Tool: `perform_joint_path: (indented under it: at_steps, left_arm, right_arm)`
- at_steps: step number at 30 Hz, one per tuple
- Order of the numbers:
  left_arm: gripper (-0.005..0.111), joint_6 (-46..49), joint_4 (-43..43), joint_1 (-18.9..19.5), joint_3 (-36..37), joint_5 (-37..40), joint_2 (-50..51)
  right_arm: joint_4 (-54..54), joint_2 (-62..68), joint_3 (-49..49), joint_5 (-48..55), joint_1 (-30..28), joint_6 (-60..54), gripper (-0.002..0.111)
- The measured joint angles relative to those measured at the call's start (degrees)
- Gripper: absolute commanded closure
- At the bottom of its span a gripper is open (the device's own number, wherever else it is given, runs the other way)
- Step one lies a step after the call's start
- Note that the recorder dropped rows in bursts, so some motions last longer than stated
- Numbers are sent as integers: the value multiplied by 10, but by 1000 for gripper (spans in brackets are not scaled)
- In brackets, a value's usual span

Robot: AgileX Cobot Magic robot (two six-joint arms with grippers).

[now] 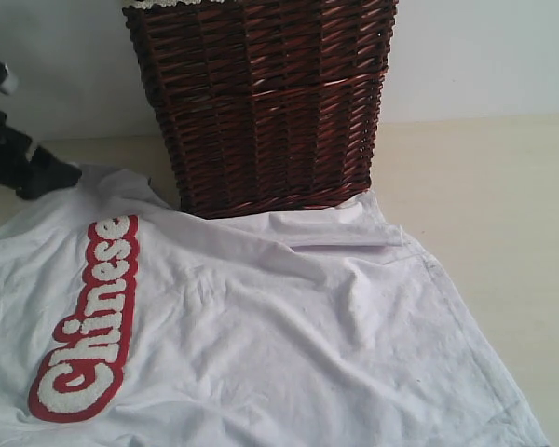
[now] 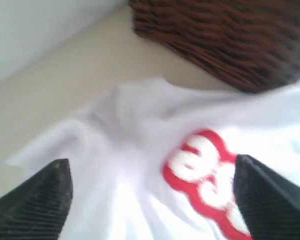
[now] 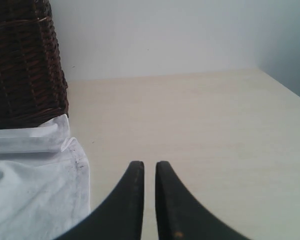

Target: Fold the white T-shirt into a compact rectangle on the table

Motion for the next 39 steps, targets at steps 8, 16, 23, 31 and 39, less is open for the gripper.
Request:
perform_joint_path:
  at_steps: [8, 16, 23, 31, 39]
  left_arm:
    - [97, 8, 150, 0, 131, 140, -5]
    - [107, 70, 206, 0, 215, 149, -5]
    - [107, 79, 302, 0, 242, 234, -5]
    - [107, 80, 313, 0, 245, 311, -18]
    - [107, 99, 278, -5, 245, 222, 0]
  right_arm:
    - [0, 0, 0, 0, 0, 0, 97]
    - [0, 0, 0, 0, 0, 0, 97]
    - [0, 0, 0, 0, 0, 0, 97]
    - [0, 0, 0, 0, 0, 0, 97]
    - [0, 0, 0, 0, 0, 0, 97]
